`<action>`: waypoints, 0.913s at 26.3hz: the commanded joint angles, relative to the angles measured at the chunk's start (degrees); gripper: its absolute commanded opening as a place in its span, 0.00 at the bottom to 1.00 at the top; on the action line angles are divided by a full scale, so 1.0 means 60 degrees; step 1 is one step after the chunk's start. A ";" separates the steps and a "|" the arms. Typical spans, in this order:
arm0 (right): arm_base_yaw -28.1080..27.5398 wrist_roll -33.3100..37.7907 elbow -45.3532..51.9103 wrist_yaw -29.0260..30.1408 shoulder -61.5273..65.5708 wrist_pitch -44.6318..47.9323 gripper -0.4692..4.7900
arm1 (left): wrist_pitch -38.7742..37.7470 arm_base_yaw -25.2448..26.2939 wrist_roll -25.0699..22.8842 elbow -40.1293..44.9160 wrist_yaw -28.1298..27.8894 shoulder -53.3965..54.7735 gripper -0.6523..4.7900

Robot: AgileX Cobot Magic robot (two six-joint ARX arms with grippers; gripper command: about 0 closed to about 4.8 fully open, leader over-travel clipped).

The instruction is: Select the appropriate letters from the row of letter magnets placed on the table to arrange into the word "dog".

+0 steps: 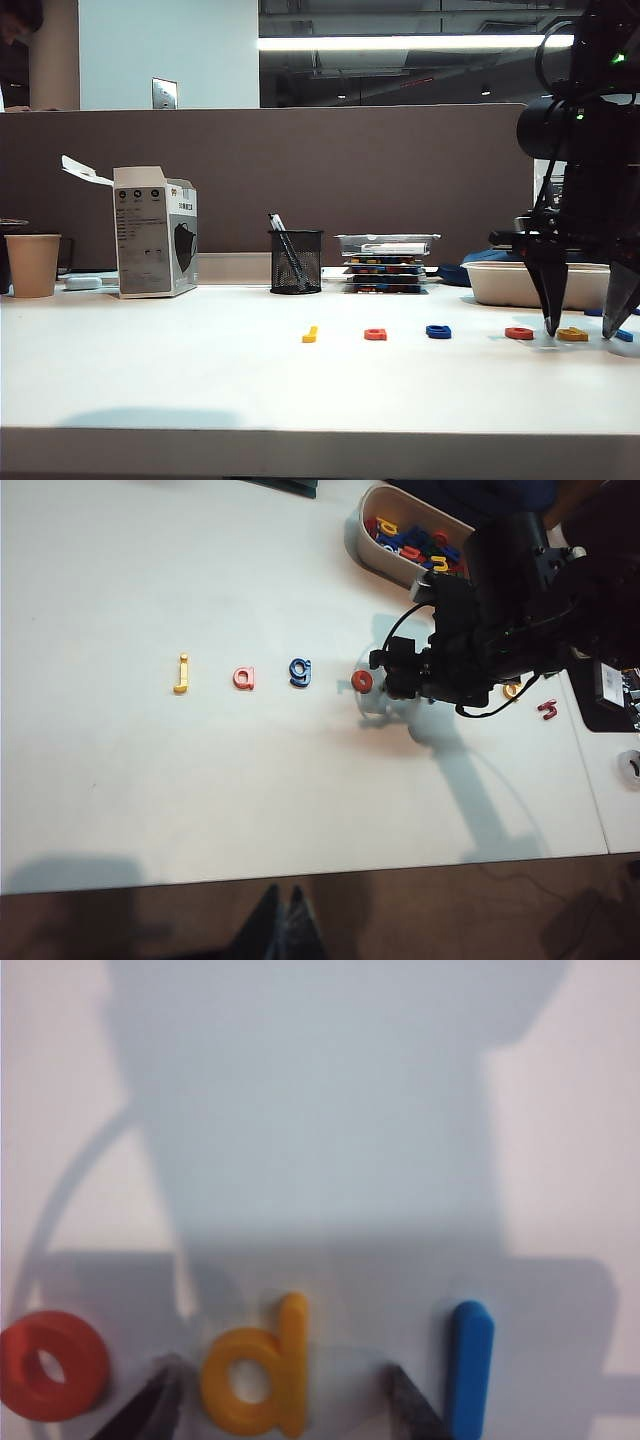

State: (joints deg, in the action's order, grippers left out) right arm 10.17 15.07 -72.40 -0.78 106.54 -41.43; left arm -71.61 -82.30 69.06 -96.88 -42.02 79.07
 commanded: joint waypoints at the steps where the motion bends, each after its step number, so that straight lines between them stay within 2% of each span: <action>1: 0.0051 0.0033 0.0073 0.0149 0.0113 -0.0193 0.58 | 0.0022 -0.0015 -0.0007 -0.0015 -0.0069 -0.0022 0.11; 2: 0.0051 0.0036 0.0073 0.0149 0.0113 -0.0197 0.57 | 0.0022 -0.0015 -0.0007 -0.0015 -0.0069 -0.0022 0.11; 4: 0.0047 0.0033 0.0073 0.0149 0.0113 -0.0262 0.48 | 0.0022 -0.0015 -0.0007 -0.0015 -0.0069 -0.0022 0.11; 24: 0.0109 0.0058 0.0076 0.0124 0.0113 -0.0313 0.46 | 0.0022 -0.0015 -0.0007 -0.0015 -0.0069 -0.0022 0.11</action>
State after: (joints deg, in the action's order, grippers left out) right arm 10.63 15.09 -72.42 -0.97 106.59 -41.89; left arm -71.61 -82.30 69.06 -96.88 -42.02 79.07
